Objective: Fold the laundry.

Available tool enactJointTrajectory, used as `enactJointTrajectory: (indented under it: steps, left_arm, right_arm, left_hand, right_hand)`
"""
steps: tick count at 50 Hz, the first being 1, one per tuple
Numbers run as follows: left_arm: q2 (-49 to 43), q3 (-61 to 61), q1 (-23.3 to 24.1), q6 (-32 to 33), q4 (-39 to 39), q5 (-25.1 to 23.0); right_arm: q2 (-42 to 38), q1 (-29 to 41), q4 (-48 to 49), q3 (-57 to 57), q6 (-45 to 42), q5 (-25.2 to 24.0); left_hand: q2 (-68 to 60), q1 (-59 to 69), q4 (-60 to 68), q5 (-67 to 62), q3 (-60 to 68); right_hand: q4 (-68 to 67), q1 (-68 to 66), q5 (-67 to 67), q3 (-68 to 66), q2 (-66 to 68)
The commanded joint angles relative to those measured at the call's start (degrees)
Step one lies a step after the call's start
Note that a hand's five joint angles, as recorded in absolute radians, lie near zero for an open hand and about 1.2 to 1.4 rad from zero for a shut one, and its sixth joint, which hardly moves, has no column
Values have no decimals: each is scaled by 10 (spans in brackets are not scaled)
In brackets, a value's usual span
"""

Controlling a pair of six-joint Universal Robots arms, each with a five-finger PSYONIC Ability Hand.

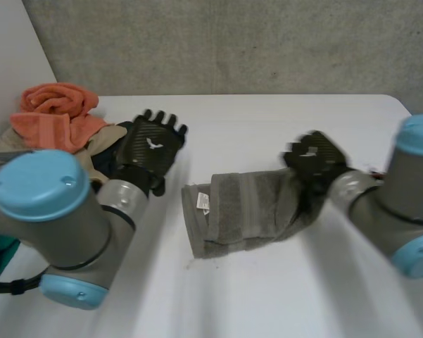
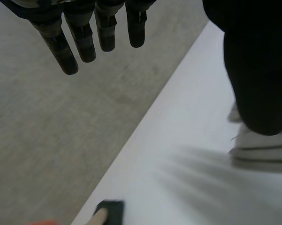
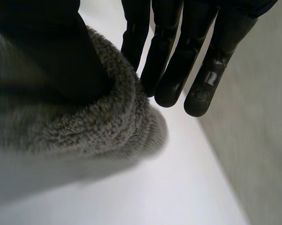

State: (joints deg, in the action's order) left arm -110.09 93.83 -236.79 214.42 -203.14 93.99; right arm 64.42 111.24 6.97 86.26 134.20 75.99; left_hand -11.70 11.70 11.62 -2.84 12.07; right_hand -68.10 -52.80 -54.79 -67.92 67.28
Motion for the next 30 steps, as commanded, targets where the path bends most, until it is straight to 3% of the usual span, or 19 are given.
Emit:
enactJointTrajectory:
  steps: [1, 5, 6, 7, 8, 9, 13, 15, 21, 30]
  left_arm:
    - [30, 31, -34, -2, 0, 45]
    - [28, 35, -35, -3, 0, 50]
    - [27, 35, -35, -3, 0, 50]
    - [27, 35, -34, -3, -1, 50]
    - [25, 30, -32, -5, -3, 49]
    - [24, 28, -32, -7, -5, 48]
    - [18, 0, -26, -33, -7, 47]
    - [9, -26, -19, -60, -2, 48]
    - [-19, -85, 29, -134, 6, 46]
    - [-76, -128, 92, -212, 97, 67]
  right_arm:
    - [-43, 187, 28, -11, -93, -75]
    - [-61, 208, 31, 0, -97, -102]
    - [-61, 209, 33, 0, -94, -101]
    - [-57, 208, 37, -4, -83, -98]
    - [-55, 209, 41, -6, -72, -95]
    - [-54, 209, 44, -8, -58, -91]
    - [-36, 187, 47, -29, 58, -41]
    - [-8, 156, 45, -26, 156, -17]
    - [51, 87, 13, -20, 386, -13]
    - [2, 48, -103, -79, 404, -37]
  left_hand:
    - [5, -5, -4, 16, -8]
    - [5, -5, -4, 16, -8]
    - [5, -5, -4, 16, -8]
    - [5, -5, -4, 16, -8]
    - [5, -5, -4, 16, -8]
    - [5, -5, -4, 16, -8]
    - [10, -10, -9, 21, -13]
    - [10, -10, -9, 21, -13]
    - [5, -5, -4, 16, -8]
    - [-7, 7, 8, 4, 3]
  right_hand:
    - [-119, -272, -152, -121, 127]
    - [-119, -272, -152, -121, 127]
    - [10, -143, -23, 9, -2]
    - [315, 162, 282, 313, -307]
    - [494, 341, 461, 492, -486]
    - [581, 428, 548, 579, -573]
    - [581, 428, 548, 579, -573]
    - [581, 428, 548, 579, -573]
    - [581, 428, 548, 579, -573]
    - [581, 428, 548, 579, -573]
